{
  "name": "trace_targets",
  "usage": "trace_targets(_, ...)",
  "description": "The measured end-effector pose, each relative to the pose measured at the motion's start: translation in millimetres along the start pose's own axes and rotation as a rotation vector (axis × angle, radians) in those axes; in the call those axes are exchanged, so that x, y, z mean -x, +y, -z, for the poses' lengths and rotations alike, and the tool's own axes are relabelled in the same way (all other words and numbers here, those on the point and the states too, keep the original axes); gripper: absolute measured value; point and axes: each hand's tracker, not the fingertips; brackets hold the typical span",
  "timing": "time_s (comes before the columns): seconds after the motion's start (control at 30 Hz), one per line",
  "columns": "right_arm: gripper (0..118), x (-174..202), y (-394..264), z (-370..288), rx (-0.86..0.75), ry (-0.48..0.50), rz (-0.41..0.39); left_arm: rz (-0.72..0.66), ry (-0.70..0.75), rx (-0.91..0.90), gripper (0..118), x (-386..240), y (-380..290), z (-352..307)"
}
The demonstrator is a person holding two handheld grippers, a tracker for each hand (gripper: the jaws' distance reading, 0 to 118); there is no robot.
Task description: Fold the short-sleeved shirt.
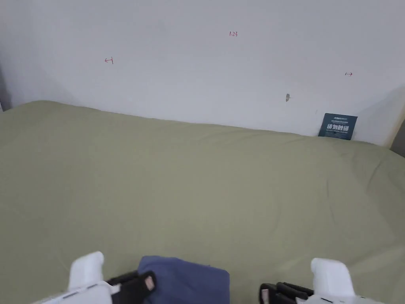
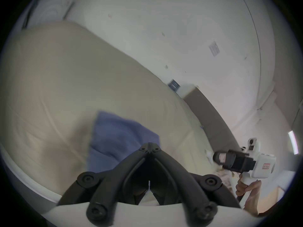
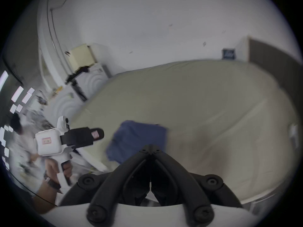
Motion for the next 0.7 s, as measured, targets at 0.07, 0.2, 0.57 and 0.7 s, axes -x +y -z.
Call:
trace_targets(0.07, 1, -10, 2, 38, 0.052, 0.147, 0.101, 0.011, 0.093, -0.031, 0, 12, 16, -14)
trace_targets(0.2, 1, -25, -2, 119, 0.12, 0.332, 0.197, -0.027, 0.177, -0.061, 0, 34, 30, -29)
trace_targets(0.57, 1, -94, -57, 206, 0.264, 0.46, 0.557, -0.164, 0.18, 0.102, 0, 69, 27, -8)
trace_targets(0.7, 1, -90, -51, 204, 0.276, 0.463, 0.542, -0.183, 0.115, 0.218, 42, 83, 25, 18)
